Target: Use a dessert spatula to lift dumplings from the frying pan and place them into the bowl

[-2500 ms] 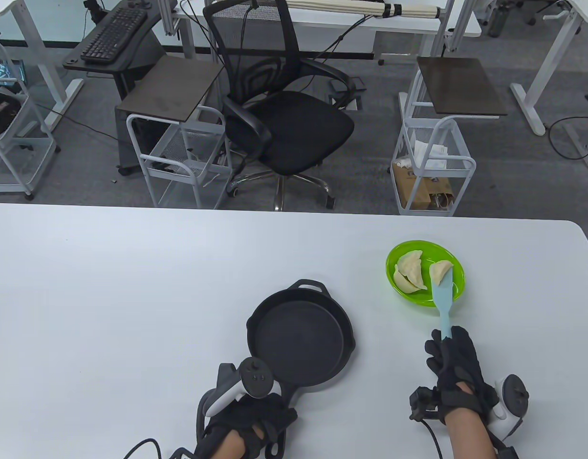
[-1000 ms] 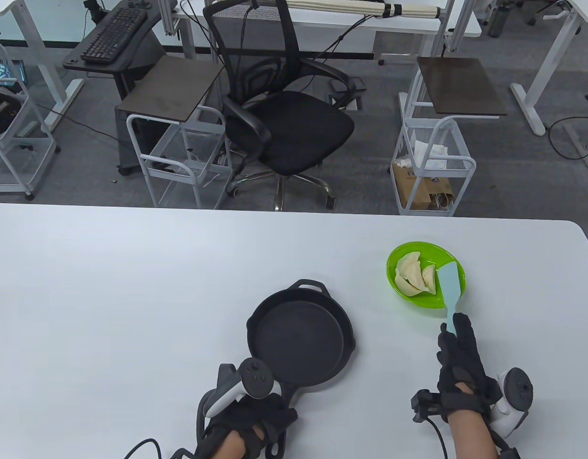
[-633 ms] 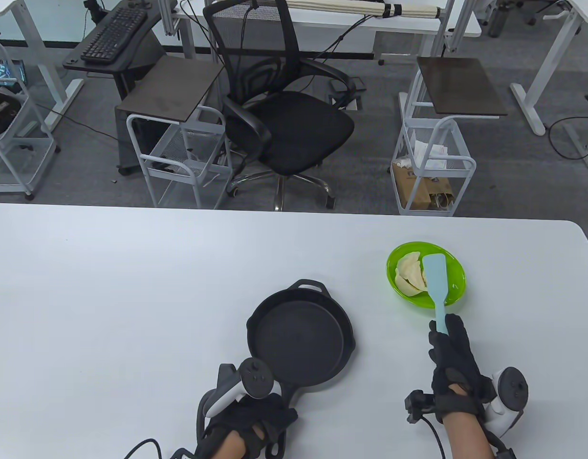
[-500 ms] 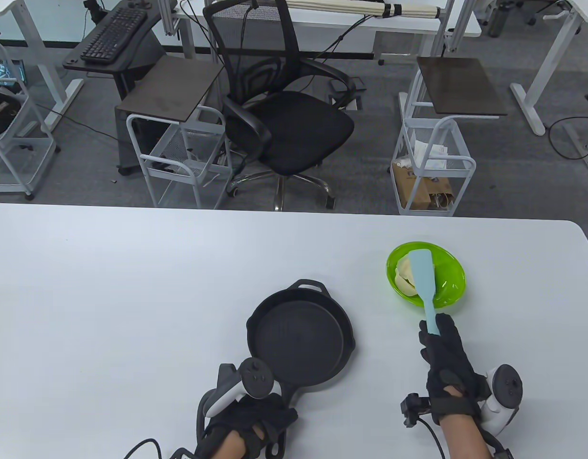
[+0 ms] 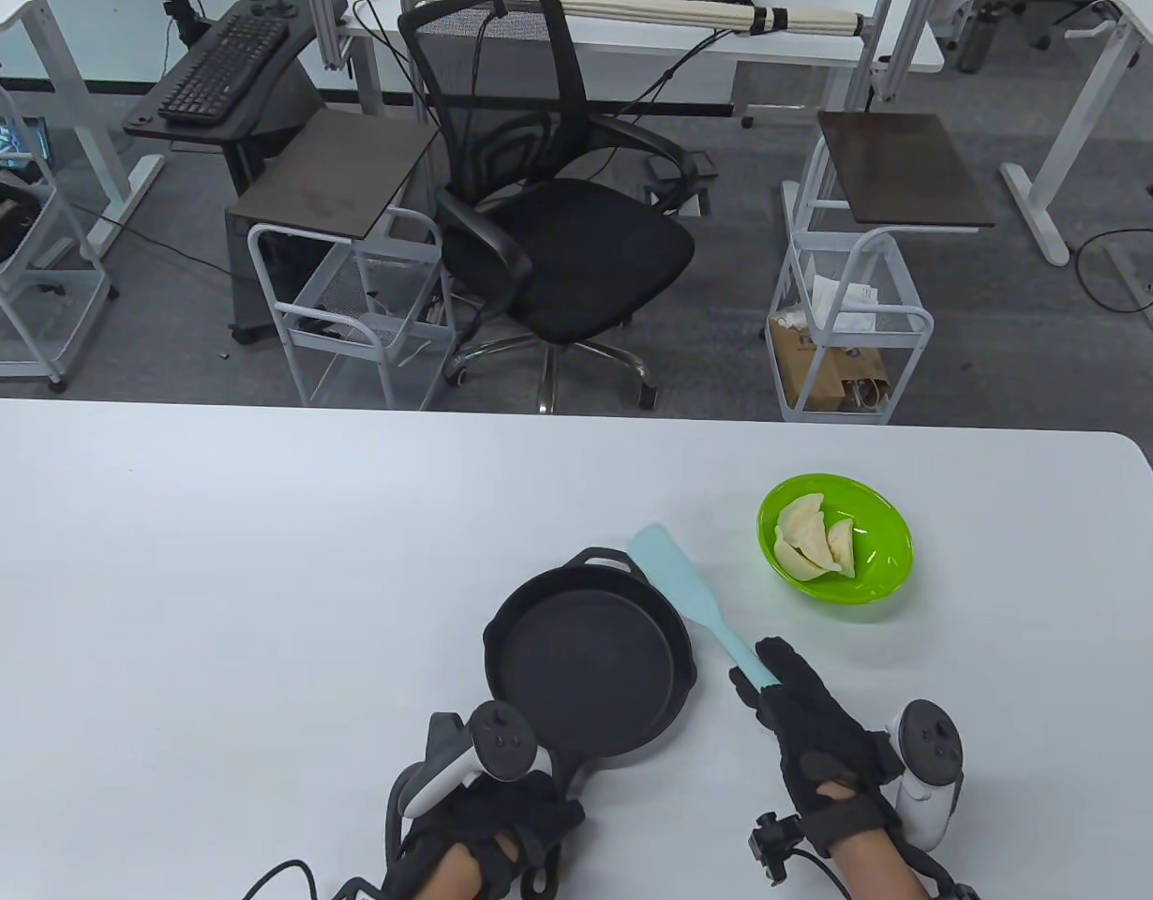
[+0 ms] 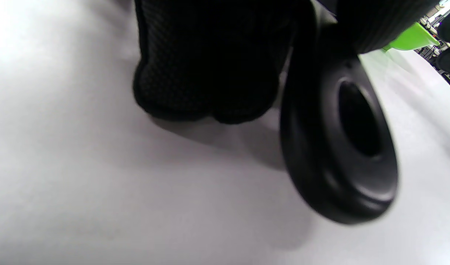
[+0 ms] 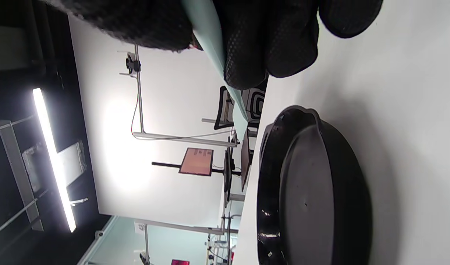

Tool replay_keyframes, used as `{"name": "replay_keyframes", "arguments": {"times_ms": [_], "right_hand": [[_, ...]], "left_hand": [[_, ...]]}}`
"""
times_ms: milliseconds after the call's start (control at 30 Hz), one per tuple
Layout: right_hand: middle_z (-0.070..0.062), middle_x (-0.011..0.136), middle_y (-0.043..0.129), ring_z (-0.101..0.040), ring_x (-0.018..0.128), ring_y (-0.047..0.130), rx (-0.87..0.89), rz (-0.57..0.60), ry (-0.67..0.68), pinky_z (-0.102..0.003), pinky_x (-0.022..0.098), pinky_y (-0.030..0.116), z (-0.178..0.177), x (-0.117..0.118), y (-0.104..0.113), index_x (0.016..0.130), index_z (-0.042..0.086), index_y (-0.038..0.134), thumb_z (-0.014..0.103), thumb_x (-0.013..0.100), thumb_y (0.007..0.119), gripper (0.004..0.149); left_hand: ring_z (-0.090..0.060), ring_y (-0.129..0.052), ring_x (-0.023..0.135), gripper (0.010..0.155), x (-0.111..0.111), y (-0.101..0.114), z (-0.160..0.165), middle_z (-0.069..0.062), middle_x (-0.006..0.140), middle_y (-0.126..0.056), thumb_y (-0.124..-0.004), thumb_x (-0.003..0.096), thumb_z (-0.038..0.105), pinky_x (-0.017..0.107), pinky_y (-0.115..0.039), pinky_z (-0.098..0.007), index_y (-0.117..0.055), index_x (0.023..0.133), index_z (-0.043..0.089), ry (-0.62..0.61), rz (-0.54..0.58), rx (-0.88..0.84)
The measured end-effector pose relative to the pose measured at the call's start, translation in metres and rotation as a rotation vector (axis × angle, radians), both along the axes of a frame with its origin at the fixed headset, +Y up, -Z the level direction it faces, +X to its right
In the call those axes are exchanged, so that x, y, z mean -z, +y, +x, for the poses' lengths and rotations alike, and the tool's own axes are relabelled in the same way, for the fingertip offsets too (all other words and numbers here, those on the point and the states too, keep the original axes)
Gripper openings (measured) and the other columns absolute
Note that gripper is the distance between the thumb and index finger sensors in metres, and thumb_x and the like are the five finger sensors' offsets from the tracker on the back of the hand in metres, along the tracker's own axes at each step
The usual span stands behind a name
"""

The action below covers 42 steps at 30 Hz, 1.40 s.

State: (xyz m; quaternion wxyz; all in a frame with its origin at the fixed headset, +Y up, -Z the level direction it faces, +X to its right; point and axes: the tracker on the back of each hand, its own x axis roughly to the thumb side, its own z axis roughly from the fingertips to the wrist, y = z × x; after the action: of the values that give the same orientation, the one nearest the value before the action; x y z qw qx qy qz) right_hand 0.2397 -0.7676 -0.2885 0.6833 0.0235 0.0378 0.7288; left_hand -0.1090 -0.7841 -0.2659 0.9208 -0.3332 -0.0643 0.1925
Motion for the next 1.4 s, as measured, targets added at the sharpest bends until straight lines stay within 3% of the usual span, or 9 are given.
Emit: {"name": "replay_keyframes", "arguments": {"times_ms": [567, 767, 933, 1100, 1200, 1267, 1400], "right_hand": [[-0.028, 0.094, 0.079, -0.055, 0.084, 0.074, -0.161, -0.061, 0.195, -0.071, 0.069, 0.05, -0.026, 0.001, -0.012, 0.104, 0.007, 0.063, 0.032, 0.058, 0.072, 0.053], [-0.022, 0.084, 0.086, -0.048, 0.07, 0.082, -0.508, 0.012, 0.234, -0.07, 0.067, 0.053, -0.038, 0.0, -0.008, 0.104, 0.009, 0.064, 0.033, 0.059, 0.072, 0.052], [-0.024, 0.086, 0.085, -0.051, 0.072, 0.081, -0.67, 0.051, 0.202, -0.07, 0.067, 0.053, -0.045, -0.003, -0.003, 0.104, 0.01, 0.066, 0.036, 0.059, 0.073, 0.052], [-0.028, 0.106, 0.061, -0.061, 0.09, 0.062, -0.782, 0.094, 0.2, -0.073, 0.07, 0.044, -0.042, -0.006, 0.005, 0.11, 0.011, 0.051, 0.048, 0.057, 0.078, 0.07], [-0.028, 0.112, 0.047, -0.064, 0.097, 0.047, -0.834, 0.149, 0.143, -0.074, 0.071, 0.038, -0.033, -0.009, 0.02, 0.111, 0.013, 0.049, 0.051, 0.056, 0.077, 0.073], [-0.027, 0.116, 0.032, -0.064, 0.102, 0.028, -0.893, 0.181, 0.101, -0.074, 0.072, 0.028, -0.024, -0.014, 0.031, 0.112, 0.014, 0.046, 0.052, 0.056, 0.077, 0.074], [-0.023, 0.115, 0.011, -0.056, 0.1, -0.001, -0.993, 0.246, -0.044, -0.07, 0.072, 0.011, -0.006, -0.026, 0.055, 0.113, 0.014, 0.038, 0.051, 0.056, 0.076, 0.077]], "left_hand": [[-0.021, -0.103, 0.047, 0.065, 0.0, 0.0, 0.0, 0.005, 0.06, -0.107, -0.072, 0.0454, 0.068, 0.078, -0.034, -0.055, -0.078, 0.095, 0.027, 0.0, 0.001, 0.003], [-0.022, -0.103, 0.047, 0.065, 0.001, 0.0, 0.001, 0.005, 0.06, -0.107, -0.072, 0.0453, 0.069, 0.078, -0.035, -0.055, -0.079, 0.095, 0.027, -0.003, 0.006, 0.012], [-0.022, -0.103, 0.047, 0.065, 0.001, 0.001, 0.001, 0.005, 0.06, -0.107, -0.072, 0.0454, 0.069, 0.078, -0.036, -0.054, -0.079, 0.095, 0.026, -0.005, 0.009, 0.015], [-0.023, -0.105, 0.051, 0.067, 0.0, 0.007, 0.002, 0.003, 0.065, -0.107, -0.071, 0.0455, 0.069, 0.077, -0.047, -0.055, -0.077, 0.097, 0.026, 0.008, 0.05, 0.034], [-0.026, -0.103, 0.063, 0.068, -0.001, 0.017, -0.004, 0.0, 0.077, -0.104, -0.07, 0.0457, 0.07, 0.068, -0.066, -0.058, -0.075, 0.099, 0.027, 0.057, 0.065, 0.048], [-0.03, -0.098, 0.075, 0.07, -0.003, 0.025, -0.01, -0.004, 0.089, -0.098, -0.069, 0.0459, 0.071, 0.067, -0.067, -0.059, -0.072, 0.101, 0.027, 0.11, 0.093, 0.072], [-0.041, -0.057, 0.109, 0.082, -0.005, 0.044, -0.023, -0.008, 0.119, -0.06, -0.069, 0.0445, 0.074, 0.073, -0.051, -0.065, -0.048, 0.111, 0.031, 0.208, 0.275, 0.089]]}}
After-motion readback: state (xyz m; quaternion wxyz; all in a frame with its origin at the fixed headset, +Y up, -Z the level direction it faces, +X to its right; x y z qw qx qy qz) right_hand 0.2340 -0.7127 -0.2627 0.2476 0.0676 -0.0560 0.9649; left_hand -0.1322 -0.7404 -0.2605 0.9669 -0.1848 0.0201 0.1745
